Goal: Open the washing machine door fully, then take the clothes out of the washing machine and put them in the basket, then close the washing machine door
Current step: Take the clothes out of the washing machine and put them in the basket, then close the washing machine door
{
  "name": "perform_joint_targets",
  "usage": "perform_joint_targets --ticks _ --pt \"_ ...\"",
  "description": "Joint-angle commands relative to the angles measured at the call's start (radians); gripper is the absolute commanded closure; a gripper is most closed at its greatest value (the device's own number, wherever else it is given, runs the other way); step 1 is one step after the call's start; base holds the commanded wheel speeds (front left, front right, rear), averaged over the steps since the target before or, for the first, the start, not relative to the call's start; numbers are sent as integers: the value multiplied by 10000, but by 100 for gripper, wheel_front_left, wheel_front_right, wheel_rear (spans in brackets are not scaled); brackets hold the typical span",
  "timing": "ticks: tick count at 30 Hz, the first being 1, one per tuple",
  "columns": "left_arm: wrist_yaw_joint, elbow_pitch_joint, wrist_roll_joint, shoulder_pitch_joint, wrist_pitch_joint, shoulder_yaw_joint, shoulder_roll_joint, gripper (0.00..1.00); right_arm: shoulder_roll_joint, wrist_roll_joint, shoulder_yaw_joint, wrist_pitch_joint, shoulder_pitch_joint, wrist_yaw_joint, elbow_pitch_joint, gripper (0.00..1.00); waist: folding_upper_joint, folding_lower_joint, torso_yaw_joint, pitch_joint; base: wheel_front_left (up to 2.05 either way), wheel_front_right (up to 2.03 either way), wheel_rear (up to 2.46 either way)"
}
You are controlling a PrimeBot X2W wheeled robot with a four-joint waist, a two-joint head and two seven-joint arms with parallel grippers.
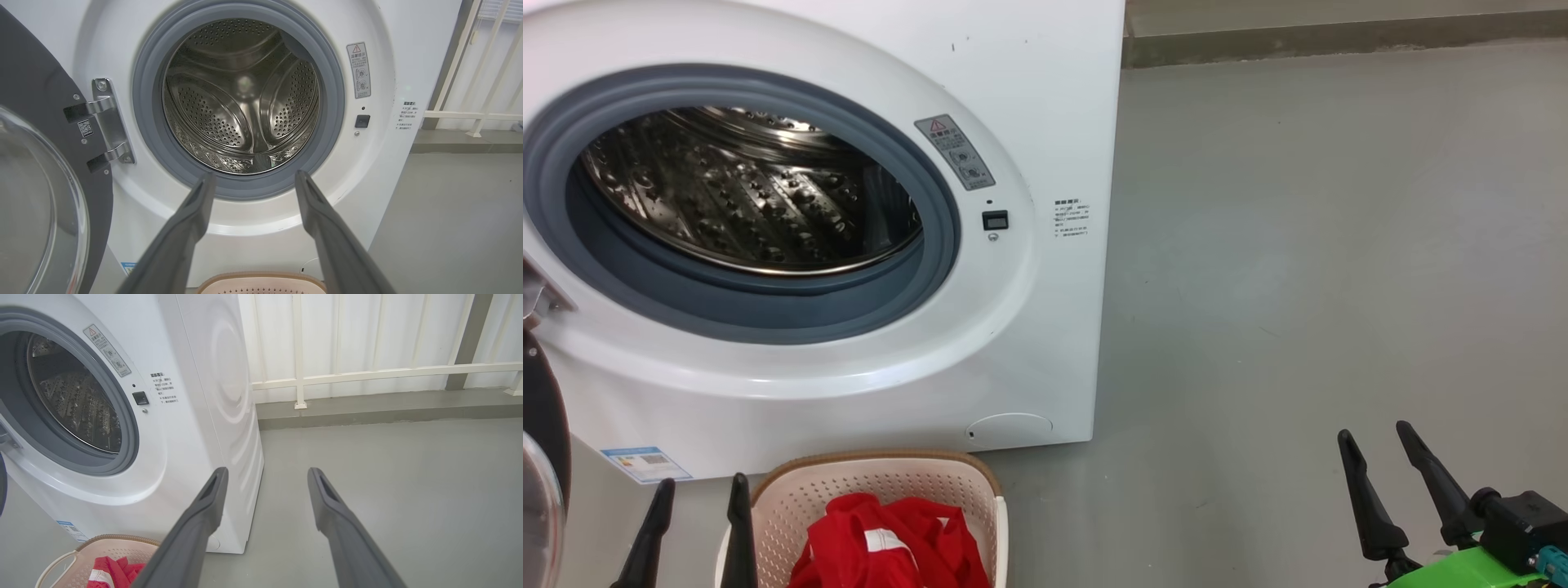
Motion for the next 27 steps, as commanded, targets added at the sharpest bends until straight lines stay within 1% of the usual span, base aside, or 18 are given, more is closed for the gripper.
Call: perform_joint_targets --ticks 1,12,16,21,27 --pt "6 -299 12 -172 -59 331 53 0 -213 80 186 -65 -57 63 -265 0 0 0 -4 12 0 0 0" --pt "6 -239 -27 -274 -59 165 50 0 -213 80 122 -65 -64 63 -299 0 0 0 8 140 -1 1 0" --pt "38 -207 51 -285 -59 152 50 0 -219 86 122 -65 -69 63 -296 0 0 0 24 140 -43 43 0" --pt "51 -213 96 -259 -59 118 50 0 -231 96 146 -65 -42 63 -263 0 0 0 56 96 -104 104 0" --pt "54 -261 100 -234 -59 78 49 0 -247 102 152 -65 -28 63 -260 0 0 0 75 85 -163 163 0"
